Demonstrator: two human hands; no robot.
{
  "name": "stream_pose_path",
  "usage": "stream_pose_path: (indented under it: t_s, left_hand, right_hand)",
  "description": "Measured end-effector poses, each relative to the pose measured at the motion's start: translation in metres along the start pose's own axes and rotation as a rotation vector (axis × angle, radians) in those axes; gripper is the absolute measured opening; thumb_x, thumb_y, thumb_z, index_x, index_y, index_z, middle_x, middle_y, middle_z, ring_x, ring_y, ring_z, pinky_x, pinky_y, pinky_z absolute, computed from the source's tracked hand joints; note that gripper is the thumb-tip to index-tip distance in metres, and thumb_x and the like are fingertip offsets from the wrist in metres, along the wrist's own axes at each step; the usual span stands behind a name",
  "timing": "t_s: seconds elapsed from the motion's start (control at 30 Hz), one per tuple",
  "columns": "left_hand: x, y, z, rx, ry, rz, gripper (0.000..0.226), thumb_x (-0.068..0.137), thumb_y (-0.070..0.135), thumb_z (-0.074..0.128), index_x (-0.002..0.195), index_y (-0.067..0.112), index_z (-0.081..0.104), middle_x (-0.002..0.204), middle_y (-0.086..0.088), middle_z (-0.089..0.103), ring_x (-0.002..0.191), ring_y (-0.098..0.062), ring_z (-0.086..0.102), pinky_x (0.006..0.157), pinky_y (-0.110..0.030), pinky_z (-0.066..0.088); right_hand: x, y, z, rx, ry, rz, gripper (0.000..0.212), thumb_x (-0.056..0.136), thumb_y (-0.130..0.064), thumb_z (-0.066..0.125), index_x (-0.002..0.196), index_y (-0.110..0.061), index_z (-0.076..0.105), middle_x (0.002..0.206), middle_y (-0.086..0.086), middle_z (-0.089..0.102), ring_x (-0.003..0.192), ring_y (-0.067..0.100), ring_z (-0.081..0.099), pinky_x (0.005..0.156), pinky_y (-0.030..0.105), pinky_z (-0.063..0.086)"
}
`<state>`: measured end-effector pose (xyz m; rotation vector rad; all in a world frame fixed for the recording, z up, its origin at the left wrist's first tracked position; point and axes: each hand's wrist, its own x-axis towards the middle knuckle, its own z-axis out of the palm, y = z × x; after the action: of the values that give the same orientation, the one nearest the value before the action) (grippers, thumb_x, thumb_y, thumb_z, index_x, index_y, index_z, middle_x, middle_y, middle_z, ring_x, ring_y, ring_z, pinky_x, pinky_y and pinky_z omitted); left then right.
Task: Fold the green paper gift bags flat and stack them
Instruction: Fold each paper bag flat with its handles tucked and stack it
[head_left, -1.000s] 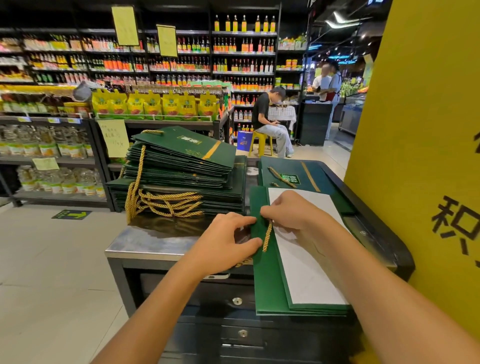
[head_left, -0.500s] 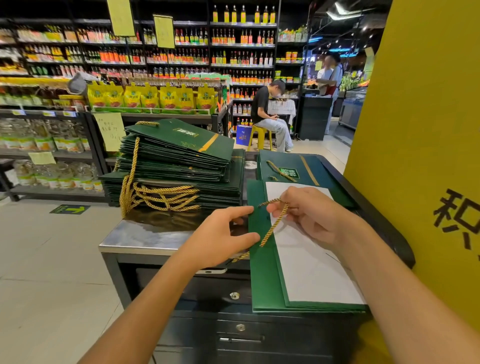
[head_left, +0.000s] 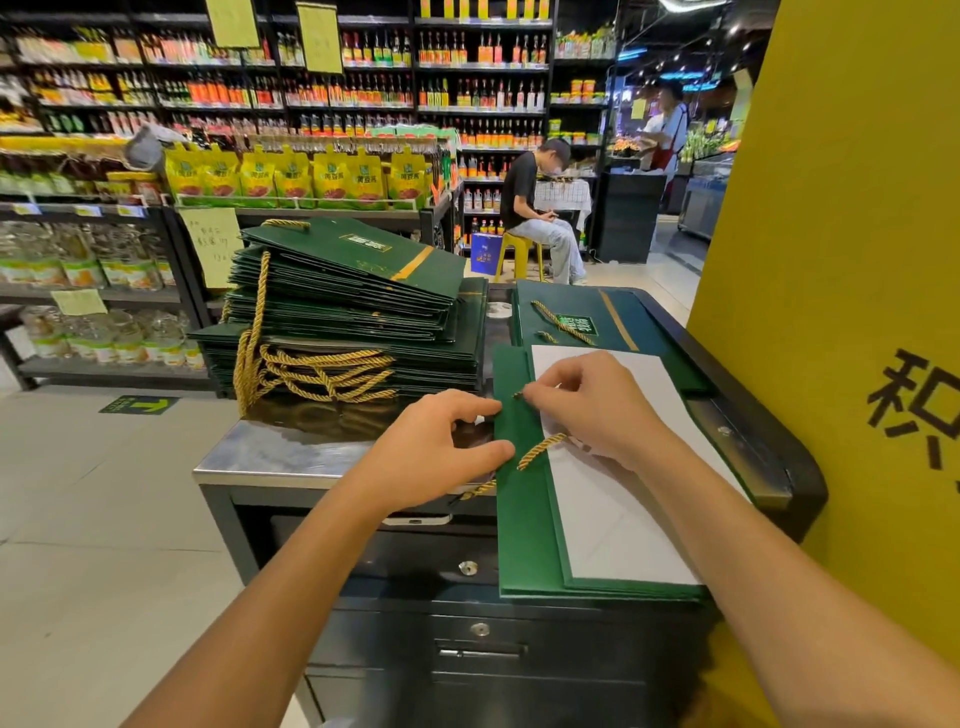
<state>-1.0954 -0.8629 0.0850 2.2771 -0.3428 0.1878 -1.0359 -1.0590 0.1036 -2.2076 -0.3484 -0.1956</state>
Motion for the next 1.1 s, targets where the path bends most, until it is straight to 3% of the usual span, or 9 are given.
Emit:
stream_pose_path:
  t_s: [0.13, 0.27, 0.43, 0.53, 0.6, 0.7, 0.83, 0.97, 1.1]
  left_hand:
    - [0.001, 0.0, -0.001, -0.023, -0.003, -0.007, 0.061, 0.089, 0.038, 0.075, 0.144, 0.022, 0.057, 0.131, 0.009, 0.062, 0.112, -0.009, 0.064, 0.097, -0.039, 0.057]
    - [0.0, 0.001, 0.002, -0.012, 0.019, 0.005, 0.059, 0.091, 0.034, 0.074, 0.145, 0.022, 0.055, 0.129, 0.011, 0.063, 0.112, -0.003, 0.062, 0.1, -0.032, 0.054]
    - [-0.002, 0.002, -0.001, 0.008, -0.007, -0.004, 0.057, 0.092, 0.036, 0.072, 0.145, 0.022, 0.056, 0.137, 0.01, 0.061, 0.118, -0.004, 0.059, 0.106, -0.031, 0.05]
    - [-0.002, 0.003, -0.002, -0.009, -0.03, -0.003, 0.051, 0.093, 0.032, 0.071, 0.142, 0.025, 0.057, 0.131, 0.017, 0.062, 0.114, 0.002, 0.059, 0.105, -0.025, 0.048]
    - [-0.001, 0.003, -0.003, -0.001, -0.039, 0.002, 0.054, 0.094, 0.032, 0.07, 0.145, 0.024, 0.055, 0.137, 0.015, 0.06, 0.12, 0.001, 0.056, 0.106, -0.024, 0.044]
    - [0.0, 0.001, -0.003, -0.023, -0.054, -0.004, 0.056, 0.094, 0.031, 0.07, 0.147, 0.022, 0.053, 0.14, 0.01, 0.06, 0.122, -0.002, 0.057, 0.108, -0.029, 0.047]
    - [0.0, -0.001, -0.002, -0.109, -0.066, -0.007, 0.053, 0.095, 0.027, 0.07, 0.145, 0.02, 0.055, 0.13, 0.007, 0.065, 0.111, -0.008, 0.066, 0.099, -0.038, 0.056]
    - [0.001, 0.001, -0.002, -0.1, -0.05, 0.015, 0.034, 0.097, 0.03, 0.066, 0.131, 0.027, 0.067, 0.093, 0.024, 0.069, 0.082, 0.004, 0.066, 0.082, -0.024, 0.054]
    - [0.004, 0.002, -0.001, -0.151, -0.031, -0.003, 0.023, 0.098, 0.03, 0.062, 0.117, 0.028, 0.074, 0.066, 0.018, 0.064, 0.055, 0.001, 0.05, 0.058, -0.012, 0.041]
  right_hand:
    - [0.0, -0.002, -0.006, 0.236, -0.027, 0.081, 0.015, 0.088, -0.022, 0.072, 0.08, -0.011, 0.078, 0.073, 0.024, 0.061, 0.058, 0.026, 0.049, 0.049, 0.031, 0.04]
    - [0.001, -0.003, -0.011, 0.327, -0.1, 0.163, 0.011, 0.087, -0.021, 0.074, 0.082, -0.015, 0.081, 0.074, 0.017, 0.06, 0.064, 0.027, 0.047, 0.045, 0.026, 0.035]
    - [-0.01, -0.01, -0.02, 0.219, -0.069, 0.04, 0.011, 0.09, -0.027, 0.072, 0.101, -0.031, 0.073, 0.087, 0.009, 0.065, 0.07, 0.02, 0.056, 0.058, 0.032, 0.047]
    - [-0.025, -0.015, -0.034, 0.116, -0.245, -0.145, 0.02, 0.083, -0.035, 0.081, 0.103, -0.038, 0.075, 0.079, 0.007, 0.051, 0.067, 0.016, 0.048, 0.061, 0.035, 0.044]
    - [-0.031, -0.014, -0.037, -0.103, -0.368, -0.207, 0.027, 0.077, -0.043, 0.084, 0.103, -0.043, 0.076, 0.084, 0.008, 0.05, 0.067, 0.009, 0.046, 0.065, 0.03, 0.041]
    - [-0.035, -0.011, -0.03, -0.233, -0.367, -0.288, 0.015, 0.078, -0.041, 0.084, 0.092, -0.04, 0.079, 0.084, 0.0, 0.049, 0.07, 0.003, 0.047, 0.062, 0.019, 0.037]
    - [-0.036, -0.004, -0.026, -0.242, -0.303, -0.351, 0.003, 0.087, -0.033, 0.077, 0.085, -0.034, 0.075, 0.081, -0.001, 0.051, 0.069, 0.007, 0.046, 0.062, 0.021, 0.035]
    - [-0.035, 0.002, -0.027, -0.195, -0.245, -0.351, 0.007, 0.094, -0.033, 0.069, 0.087, -0.035, 0.068, 0.08, 0.003, 0.051, 0.069, 0.013, 0.045, 0.067, 0.031, 0.039]
    - [-0.035, -0.001, -0.031, -0.162, -0.272, -0.357, 0.011, 0.099, -0.029, 0.062, 0.089, -0.034, 0.064, 0.071, 0.009, 0.046, 0.067, 0.02, 0.043, 0.064, 0.035, 0.036]
